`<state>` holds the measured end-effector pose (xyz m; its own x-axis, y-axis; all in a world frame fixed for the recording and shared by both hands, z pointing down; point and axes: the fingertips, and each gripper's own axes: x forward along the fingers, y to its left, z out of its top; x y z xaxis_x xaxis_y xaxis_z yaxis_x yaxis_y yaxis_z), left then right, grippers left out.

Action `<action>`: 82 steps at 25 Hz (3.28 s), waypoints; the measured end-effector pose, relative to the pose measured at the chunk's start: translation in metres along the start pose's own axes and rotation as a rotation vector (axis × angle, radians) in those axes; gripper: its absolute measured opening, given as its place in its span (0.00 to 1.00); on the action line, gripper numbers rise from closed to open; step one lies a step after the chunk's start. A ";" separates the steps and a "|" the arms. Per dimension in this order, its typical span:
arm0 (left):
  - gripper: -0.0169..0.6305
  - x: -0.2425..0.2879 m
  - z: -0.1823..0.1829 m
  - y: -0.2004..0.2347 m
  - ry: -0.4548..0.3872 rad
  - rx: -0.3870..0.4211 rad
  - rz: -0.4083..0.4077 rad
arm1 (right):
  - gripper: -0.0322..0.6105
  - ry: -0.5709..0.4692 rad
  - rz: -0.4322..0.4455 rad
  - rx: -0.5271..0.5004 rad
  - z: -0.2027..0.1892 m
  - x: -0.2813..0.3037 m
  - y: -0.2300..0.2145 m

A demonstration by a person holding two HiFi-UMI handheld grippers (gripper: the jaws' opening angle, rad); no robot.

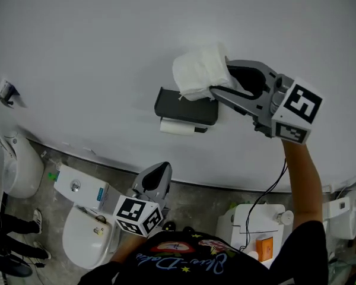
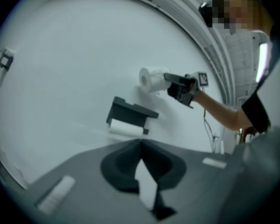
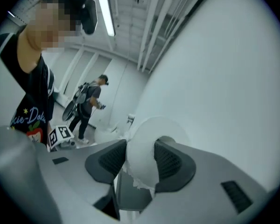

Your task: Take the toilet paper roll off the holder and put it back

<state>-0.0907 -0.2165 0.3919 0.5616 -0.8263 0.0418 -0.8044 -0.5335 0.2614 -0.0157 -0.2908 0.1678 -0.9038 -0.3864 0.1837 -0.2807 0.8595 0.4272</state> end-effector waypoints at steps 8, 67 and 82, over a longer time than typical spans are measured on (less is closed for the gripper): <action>0.02 0.005 0.006 -0.017 0.013 0.104 -0.042 | 0.34 -0.412 -0.096 0.379 -0.020 -0.080 0.057; 0.02 -0.030 0.019 0.013 -0.059 0.043 0.064 | 0.34 0.630 0.407 -0.086 -0.069 0.040 0.017; 0.02 -0.035 0.017 0.020 -0.053 0.012 0.063 | 0.37 0.509 0.460 -0.088 -0.064 0.040 0.022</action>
<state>-0.1297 -0.2015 0.3795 0.4993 -0.8664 0.0064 -0.8401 -0.4823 0.2482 -0.0374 -0.3088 0.2415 -0.6547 -0.1165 0.7469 0.1420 0.9515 0.2729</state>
